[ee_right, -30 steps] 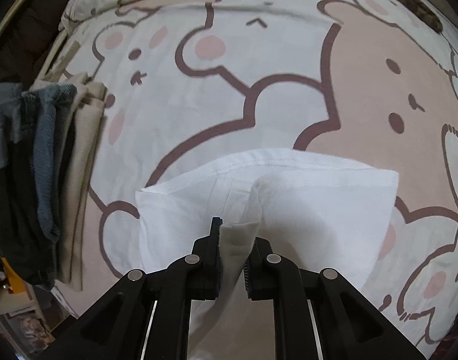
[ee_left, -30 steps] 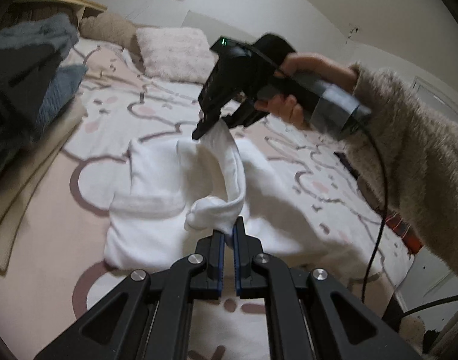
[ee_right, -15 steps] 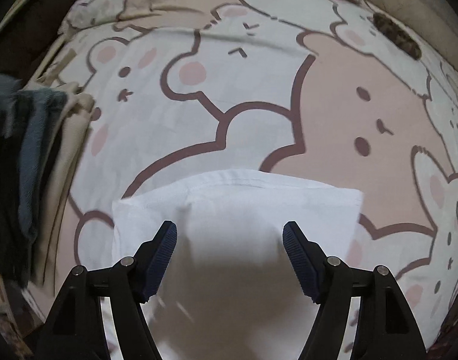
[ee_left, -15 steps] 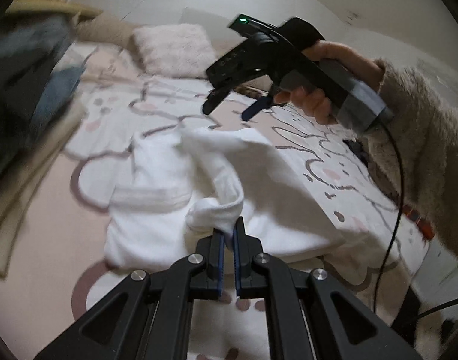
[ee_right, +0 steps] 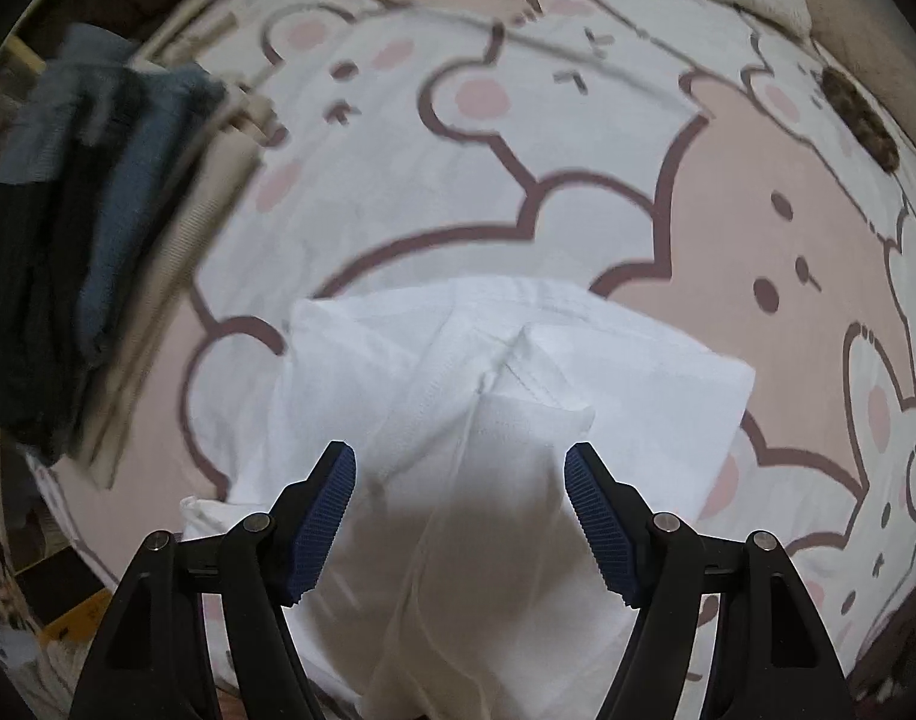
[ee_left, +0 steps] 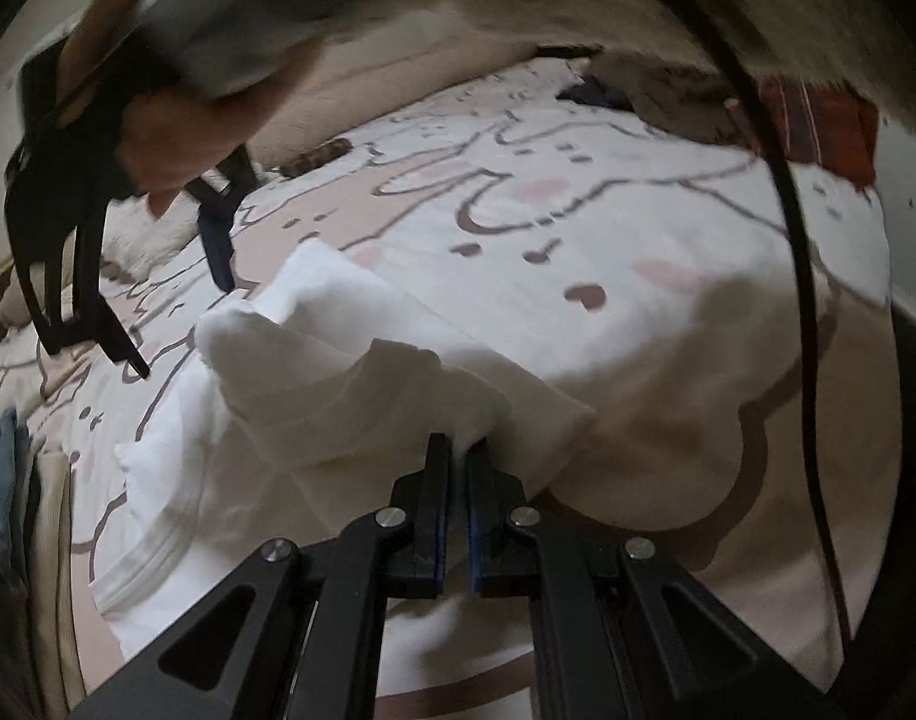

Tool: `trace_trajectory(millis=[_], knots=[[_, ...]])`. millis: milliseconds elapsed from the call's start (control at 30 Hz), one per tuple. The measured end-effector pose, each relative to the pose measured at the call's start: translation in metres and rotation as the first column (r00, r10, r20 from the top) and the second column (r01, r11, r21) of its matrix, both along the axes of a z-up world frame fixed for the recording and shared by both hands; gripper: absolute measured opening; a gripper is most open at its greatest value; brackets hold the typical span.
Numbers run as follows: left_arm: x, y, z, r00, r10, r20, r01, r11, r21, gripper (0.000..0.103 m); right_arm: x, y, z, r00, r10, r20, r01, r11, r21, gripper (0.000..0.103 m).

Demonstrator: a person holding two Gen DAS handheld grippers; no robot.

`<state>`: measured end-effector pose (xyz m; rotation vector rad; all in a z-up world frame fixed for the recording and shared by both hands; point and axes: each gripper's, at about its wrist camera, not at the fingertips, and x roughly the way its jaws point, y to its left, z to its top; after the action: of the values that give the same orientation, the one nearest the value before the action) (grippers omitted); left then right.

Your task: Fold clothes

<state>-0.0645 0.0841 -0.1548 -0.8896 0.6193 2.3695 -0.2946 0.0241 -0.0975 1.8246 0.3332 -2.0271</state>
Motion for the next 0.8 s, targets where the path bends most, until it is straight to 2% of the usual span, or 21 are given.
trace_trajectory(millis=[100,200,300,367,400,467,500,600,667,700,733,800], knots=[[0.003,0.003,-0.005,1.000,-0.015,-0.008,0.015,1.000,-0.019,0.006,-0.007,0.003,-0.014,0.999,-0.041,0.023,0.040,0.999,0.030,0.069],[0.006,0.007,-0.007,0.999,-0.019,-0.028,0.018,0.999,-0.044,0.006,-0.015,0.015,-0.020,0.992,-0.116,0.054,0.117,0.993,-0.010,0.069],[0.009,0.010,-0.010,0.999,-0.023,-0.049,0.020,0.997,-0.070,0.006,-0.018,0.017,-0.026,0.988,-0.135,0.068,0.135,0.991,0.008,0.069],[0.011,0.013,-0.012,0.998,-0.027,-0.063,0.021,0.996,-0.088,0.006,-0.017,0.011,-0.031,0.992,-0.115,0.059,0.111,0.992,0.056,0.065],[0.012,0.013,-0.012,0.997,-0.026,-0.067,0.020,0.996,-0.092,0.006,-0.013,0.003,-0.033,0.996,-0.081,0.041,0.076,0.991,0.106,0.060],[0.013,0.013,-0.012,0.997,-0.026,-0.072,0.019,0.995,-0.093,0.006,-0.006,-0.013,-0.039,1.000,-0.011,0.011,0.008,0.978,0.207,0.057],[0.012,0.013,-0.012,0.997,-0.025,-0.072,0.019,0.996,-0.092,0.006,-0.003,-0.020,-0.041,1.000,0.026,-0.001,-0.025,0.966,0.258,0.053],[0.012,0.012,-0.011,0.997,-0.024,-0.072,0.018,0.996,-0.084,0.006,0.012,-0.041,-0.052,0.990,0.136,-0.018,-0.119,0.913,0.391,0.050],[0.012,0.010,-0.010,0.997,-0.022,-0.070,0.017,0.997,-0.075,0.006,0.016,-0.049,-0.055,0.984,0.175,-0.019,-0.150,0.891,0.429,0.038],[0.011,0.009,-0.009,0.998,-0.020,-0.066,0.016,0.998,-0.065,0.006,0.017,-0.052,-0.056,0.983,0.184,-0.018,-0.158,0.885,0.437,0.024],[0.010,0.006,-0.007,0.998,-0.015,-0.061,0.012,0.999,-0.045,0.006,0.015,-0.049,-0.053,0.986,0.168,-0.020,-0.144,0.895,0.422,0.017],[0.008,0.000,-0.003,0.999,-0.006,-0.049,0.006,1.000,-0.003,0.006,0.010,-0.043,-0.048,0.990,0.136,-0.023,-0.117,0.913,0.391,0.011]])
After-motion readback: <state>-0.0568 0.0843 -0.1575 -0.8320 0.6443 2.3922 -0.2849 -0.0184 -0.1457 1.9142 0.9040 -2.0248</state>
